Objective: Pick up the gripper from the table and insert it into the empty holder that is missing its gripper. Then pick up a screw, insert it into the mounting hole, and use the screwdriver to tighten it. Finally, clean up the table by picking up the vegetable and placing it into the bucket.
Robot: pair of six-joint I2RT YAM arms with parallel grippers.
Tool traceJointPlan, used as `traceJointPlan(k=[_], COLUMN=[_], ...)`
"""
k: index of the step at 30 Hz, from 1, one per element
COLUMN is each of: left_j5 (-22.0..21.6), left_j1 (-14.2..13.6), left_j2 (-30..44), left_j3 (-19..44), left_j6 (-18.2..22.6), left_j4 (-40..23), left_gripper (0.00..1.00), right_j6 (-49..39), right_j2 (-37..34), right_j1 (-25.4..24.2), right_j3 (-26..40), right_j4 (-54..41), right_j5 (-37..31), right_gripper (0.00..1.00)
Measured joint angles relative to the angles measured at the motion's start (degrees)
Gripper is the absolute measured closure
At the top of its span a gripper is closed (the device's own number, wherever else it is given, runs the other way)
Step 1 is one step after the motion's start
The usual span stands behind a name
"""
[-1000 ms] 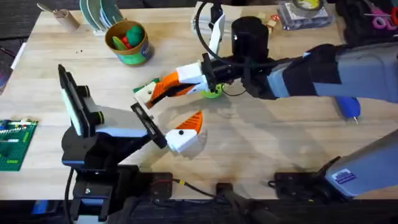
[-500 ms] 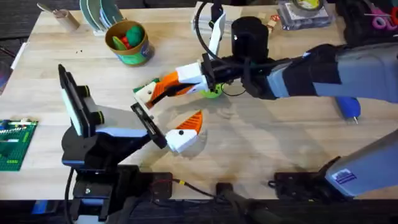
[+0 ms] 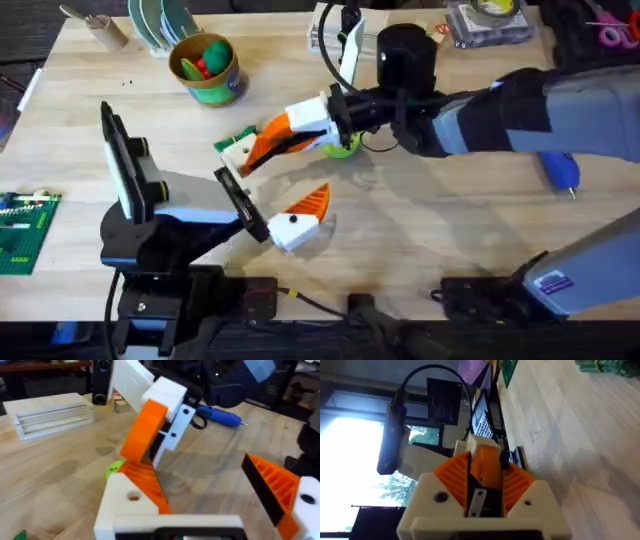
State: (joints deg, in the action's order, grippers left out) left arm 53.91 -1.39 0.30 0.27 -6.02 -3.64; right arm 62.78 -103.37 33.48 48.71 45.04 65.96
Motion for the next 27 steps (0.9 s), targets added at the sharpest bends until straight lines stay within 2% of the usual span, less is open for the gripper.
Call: traceJointPlan(k=[9, 11, 14, 16, 18, 21, 27], left_j5=[3.8, 4.0, 4.3, 4.5, 4.6, 4.6, 4.8], left_j1=[-0.7, -0.7, -0.7, -0.7, -0.7, -0.7, -0.7], left_j2=[0.0, 0.0, 0.0, 0.0, 0.0, 0.0, 0.0], left_j3=[0.0, 0.0, 0.0, 0.0, 0.0, 0.0, 0.0], left_j6=[0.0, 0.0, 0.0, 0.2, 0.2, 0.2, 0.2], left_j4=[-0.1, -0.1, 0.0, 0.3, 0.4, 0.2, 0.2], left_gripper=[0.008, 0.008, 0.008, 0.008, 0.008, 0.008, 0.009], right_j6=[-0.2, -0.3, -0.2, -0.2, -0.2, -0.3, -0.2], right_j2=[0.0, 0.0, 0.0, 0.0, 0.0, 0.0, 0.0], right_j1=[-1.8, -2.2, -2.4, -2.4, -2.4, -2.4, -2.4], right_j3=[0.7, 0.8, 0.8, 0.8, 0.8, 0.8, 0.8], right_j4=[1.0, 1.0, 0.8, 0.8, 0.8, 0.9, 0.8], right_j5=[2.3, 2.5, 2.8, 2.8, 2.8, 3.0, 3.1], right_gripper=[0.485, 0.48, 0.61, 0.65, 0.642, 0.571, 0.566])
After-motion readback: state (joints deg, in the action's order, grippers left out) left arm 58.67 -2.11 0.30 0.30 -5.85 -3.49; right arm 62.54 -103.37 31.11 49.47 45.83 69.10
